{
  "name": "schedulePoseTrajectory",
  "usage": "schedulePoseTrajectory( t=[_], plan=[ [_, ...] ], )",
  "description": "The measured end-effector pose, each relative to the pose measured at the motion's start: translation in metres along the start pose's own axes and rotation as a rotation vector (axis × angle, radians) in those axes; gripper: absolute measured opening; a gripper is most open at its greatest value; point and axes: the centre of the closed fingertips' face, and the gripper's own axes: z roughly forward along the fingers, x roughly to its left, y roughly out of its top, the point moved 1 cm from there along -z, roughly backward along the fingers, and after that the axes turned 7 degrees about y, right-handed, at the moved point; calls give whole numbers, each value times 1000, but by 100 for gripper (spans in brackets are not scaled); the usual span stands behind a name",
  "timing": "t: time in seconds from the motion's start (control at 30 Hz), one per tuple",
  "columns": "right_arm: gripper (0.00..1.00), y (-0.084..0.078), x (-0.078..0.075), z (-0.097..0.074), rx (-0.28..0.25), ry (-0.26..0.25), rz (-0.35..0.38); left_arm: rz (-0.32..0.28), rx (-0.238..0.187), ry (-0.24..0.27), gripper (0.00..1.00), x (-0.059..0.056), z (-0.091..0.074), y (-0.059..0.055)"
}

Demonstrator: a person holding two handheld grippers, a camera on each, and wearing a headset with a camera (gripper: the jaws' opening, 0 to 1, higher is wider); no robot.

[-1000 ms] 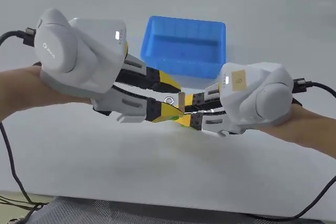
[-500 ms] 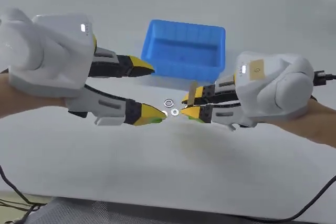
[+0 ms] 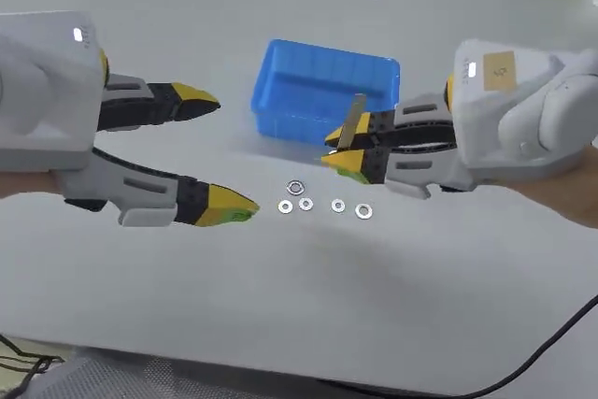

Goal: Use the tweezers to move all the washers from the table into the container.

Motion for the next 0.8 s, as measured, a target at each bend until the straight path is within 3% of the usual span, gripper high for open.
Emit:
schedulePoseTrajectory(
  t=[0.13,0.27,0.4,0.53,0.6,0.8],
  plan=[
    [10,15,-22,-10,-28,-46,-11,-24,-8,27,75,5,-4,-5],
    [10,24,-45,-17,-34,-80,-25,-13,-25,47,80,9,-6,-10],
    [10,30,-60,-21,-43,-104,-13,-30,-28,53,80,12,-9,-14],
    [10,24,-82,-19,-36,-134,-2,-6,-20,69,81,14,-11,-20],
    [10,20,-92,-16,-39,-144,13,-22,-20,69,82,14,-12,-22],
    [10,-6,-121,5,-17,-157,57,-47,9,66,87,13,-14,-33]
  ],
)
